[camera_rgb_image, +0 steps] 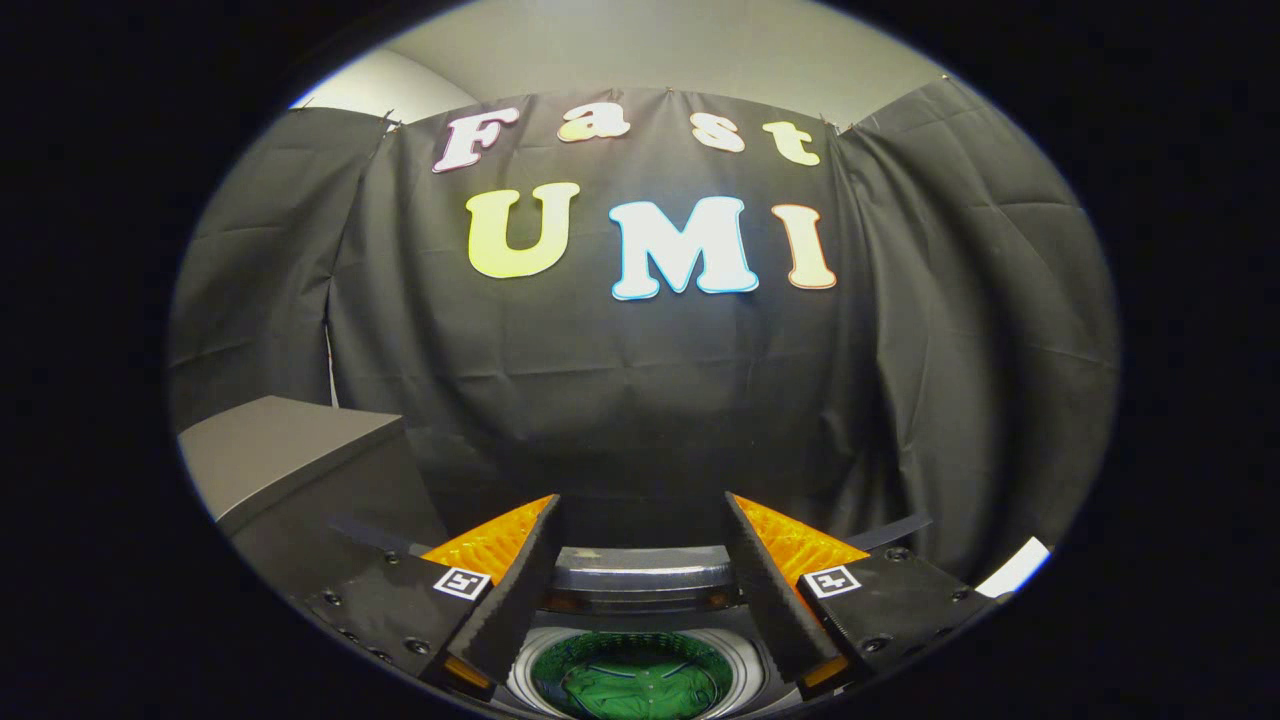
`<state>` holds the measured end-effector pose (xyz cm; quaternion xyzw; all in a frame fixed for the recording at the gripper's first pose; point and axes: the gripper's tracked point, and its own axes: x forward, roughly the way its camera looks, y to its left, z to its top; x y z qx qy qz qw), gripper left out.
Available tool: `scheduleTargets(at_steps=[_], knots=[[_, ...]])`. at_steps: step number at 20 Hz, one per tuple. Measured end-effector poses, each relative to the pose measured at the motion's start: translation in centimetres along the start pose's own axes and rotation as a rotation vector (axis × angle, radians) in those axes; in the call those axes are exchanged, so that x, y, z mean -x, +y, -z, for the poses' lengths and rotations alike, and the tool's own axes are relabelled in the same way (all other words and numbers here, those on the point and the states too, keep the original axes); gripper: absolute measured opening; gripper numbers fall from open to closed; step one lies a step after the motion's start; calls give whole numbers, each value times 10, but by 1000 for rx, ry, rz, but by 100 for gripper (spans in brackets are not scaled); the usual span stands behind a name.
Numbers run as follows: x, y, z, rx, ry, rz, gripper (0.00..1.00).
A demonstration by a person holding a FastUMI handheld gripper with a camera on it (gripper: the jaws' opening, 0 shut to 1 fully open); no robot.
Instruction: Put the clothes into the washing machine and then close the washing machine lid.
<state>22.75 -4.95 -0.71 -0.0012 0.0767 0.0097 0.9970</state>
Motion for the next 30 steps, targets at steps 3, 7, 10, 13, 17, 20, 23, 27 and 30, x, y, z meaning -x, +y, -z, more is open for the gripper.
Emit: scheduleTargets(at_steps=[3,7,10,13,17,20,23,27,30], knots=[[13,1,17,6,32,-10,98],[35,1,46,25,75,-21,98],[48,1,63,29,98,-26,98],[59,3,66,20,98,-30,98],[76,12,45,15,61,-36,98],[100,20,15,16,2,-41,98],[128,26,-12,24,-63,-42,98],[170,35,-44,17,-139,-34,98],[202,40,-55,-3,-179,-20,98]])
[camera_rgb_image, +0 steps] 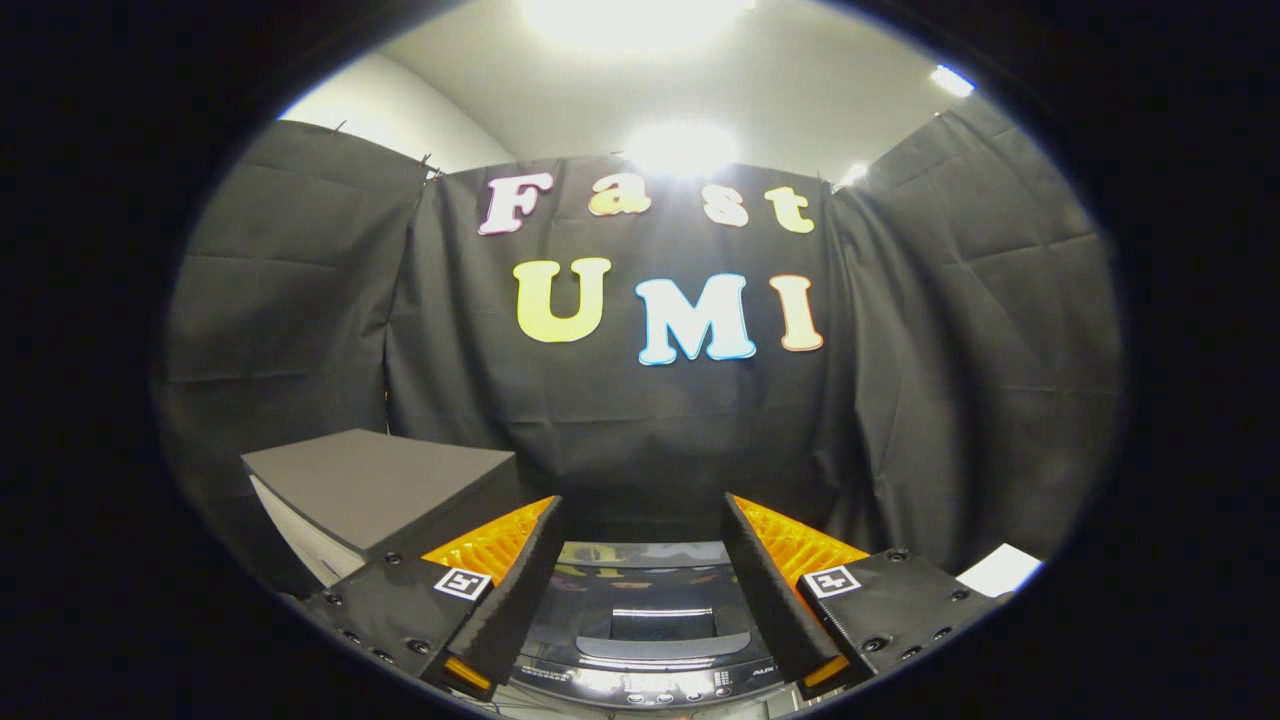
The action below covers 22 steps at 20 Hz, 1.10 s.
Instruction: Put the clothes into the washing machine and then close the washing machine lid.
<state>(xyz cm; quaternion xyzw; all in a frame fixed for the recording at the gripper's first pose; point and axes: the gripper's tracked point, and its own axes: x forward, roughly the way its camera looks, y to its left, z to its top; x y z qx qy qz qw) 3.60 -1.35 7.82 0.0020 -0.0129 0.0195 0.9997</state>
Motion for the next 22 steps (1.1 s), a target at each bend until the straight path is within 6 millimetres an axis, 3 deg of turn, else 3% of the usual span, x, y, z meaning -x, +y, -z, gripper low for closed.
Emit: scheduleTargets(at_steps=[5,11,16,22], knots=[[38,8,-6,-13,-22,8,97],[66,9,12,-21,-11,25,97],[74,16,27,-8,12,14,98],[72,25,27,-15,13,-8,97]])
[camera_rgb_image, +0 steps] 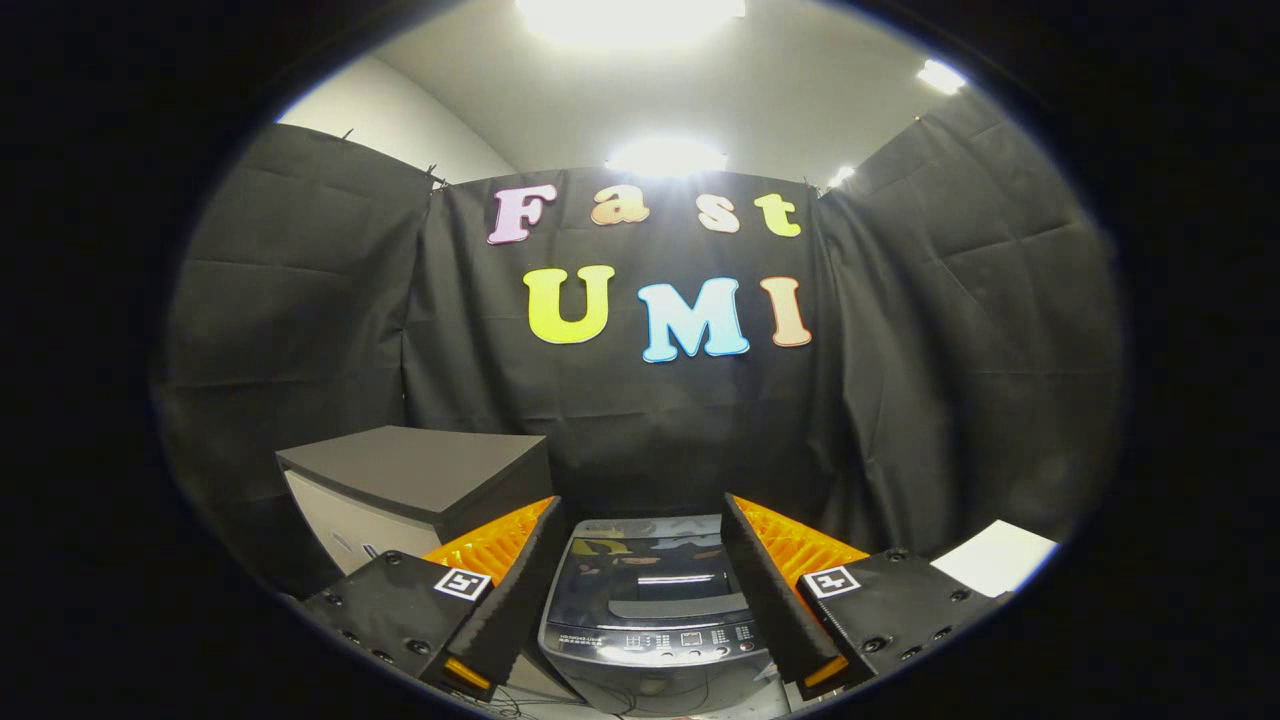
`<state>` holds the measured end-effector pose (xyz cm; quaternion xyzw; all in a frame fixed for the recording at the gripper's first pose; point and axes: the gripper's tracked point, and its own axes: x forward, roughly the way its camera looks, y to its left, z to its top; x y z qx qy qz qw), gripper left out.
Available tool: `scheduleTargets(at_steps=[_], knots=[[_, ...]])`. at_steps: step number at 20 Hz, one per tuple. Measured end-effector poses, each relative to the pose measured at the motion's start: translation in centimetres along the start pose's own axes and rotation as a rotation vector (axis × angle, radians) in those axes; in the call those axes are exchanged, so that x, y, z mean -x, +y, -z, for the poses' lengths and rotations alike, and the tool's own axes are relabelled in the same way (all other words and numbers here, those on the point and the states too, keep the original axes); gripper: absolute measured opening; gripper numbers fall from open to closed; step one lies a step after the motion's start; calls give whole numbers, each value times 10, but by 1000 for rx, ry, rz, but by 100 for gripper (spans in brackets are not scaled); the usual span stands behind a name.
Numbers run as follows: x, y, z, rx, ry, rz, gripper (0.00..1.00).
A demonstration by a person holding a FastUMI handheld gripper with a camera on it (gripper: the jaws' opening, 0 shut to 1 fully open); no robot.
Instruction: Put the clothes into the washing machine and then close the washing machine lid.
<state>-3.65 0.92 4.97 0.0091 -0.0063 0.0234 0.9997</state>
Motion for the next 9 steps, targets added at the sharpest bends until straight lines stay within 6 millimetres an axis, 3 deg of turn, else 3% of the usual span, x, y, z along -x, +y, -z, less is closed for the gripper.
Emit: scheduleTargets(at_steps=[9], knots=[[-4,4,-7,20,-6,-16,97]])
